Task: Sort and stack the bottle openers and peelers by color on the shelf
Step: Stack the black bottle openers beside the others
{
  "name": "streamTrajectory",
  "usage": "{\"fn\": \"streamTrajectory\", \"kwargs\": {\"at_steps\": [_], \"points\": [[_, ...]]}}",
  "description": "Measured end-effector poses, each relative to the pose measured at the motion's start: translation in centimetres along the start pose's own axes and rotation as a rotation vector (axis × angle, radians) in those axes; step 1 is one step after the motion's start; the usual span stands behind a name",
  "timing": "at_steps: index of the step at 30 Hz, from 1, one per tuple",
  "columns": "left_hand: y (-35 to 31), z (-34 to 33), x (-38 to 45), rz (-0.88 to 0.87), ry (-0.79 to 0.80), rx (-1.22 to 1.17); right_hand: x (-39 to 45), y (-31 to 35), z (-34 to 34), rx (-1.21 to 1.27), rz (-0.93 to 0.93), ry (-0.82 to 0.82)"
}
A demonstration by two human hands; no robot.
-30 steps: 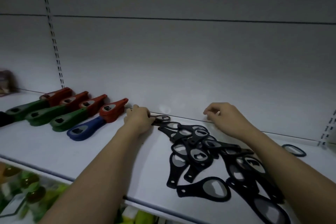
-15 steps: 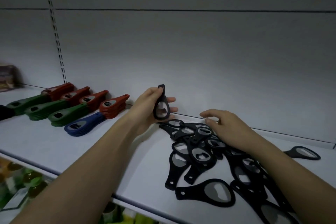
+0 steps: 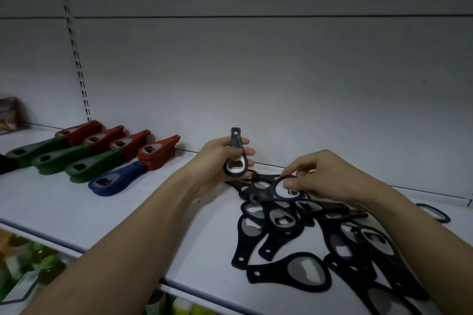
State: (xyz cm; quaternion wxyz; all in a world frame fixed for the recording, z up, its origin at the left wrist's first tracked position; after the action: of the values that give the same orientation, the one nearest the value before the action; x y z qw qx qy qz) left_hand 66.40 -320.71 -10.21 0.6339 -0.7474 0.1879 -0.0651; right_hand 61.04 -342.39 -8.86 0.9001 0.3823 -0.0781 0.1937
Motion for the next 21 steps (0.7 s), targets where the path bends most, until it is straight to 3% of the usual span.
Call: {"fn": "streamTrajectory", "kwargs": {"at_steps": [5, 8, 12, 15, 21], "points": [[-0.3, -0.2, 0.1, -0.045, -0.059, -0.14, -0.5, 0.5, 1.1, 0.441, -0.074, -0.18], [-0.2, -1.1, -0.2, -0.066, -0.013, -0.065, -0.1, 1.0, 0.6, 0.723, -0.12, -0.297], [0.4, -2.2, -0.4, -0.143, 0.093, 0.023, 0.0, 2.1, -0.9, 0.925, -0.117, -0.281], [0.3, -2.6, -0.5, -0.165, 0.127, 0.026, -0.1, 2.4, -1.7, 0.917, -0.124, -0.245], [0.6, -2.7, -0.8, -0.108, 0.144, 0.141, -0.3, 2.0, -1.0, 0.603, -0.099, -0.161]]}}
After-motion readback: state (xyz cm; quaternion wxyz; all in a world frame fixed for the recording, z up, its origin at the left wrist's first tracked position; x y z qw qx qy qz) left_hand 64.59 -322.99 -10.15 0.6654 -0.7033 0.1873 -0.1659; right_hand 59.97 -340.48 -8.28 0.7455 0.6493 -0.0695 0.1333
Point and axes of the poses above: each hand's wrist, its own x-axis towards the middle knuckle, its own z-axis out of the back of the hand, y = z × x, the point moved 1 cm from there along x, towards the middle knuckle, and after that the axes turned 13 degrees about z, right-handed, at the moved point
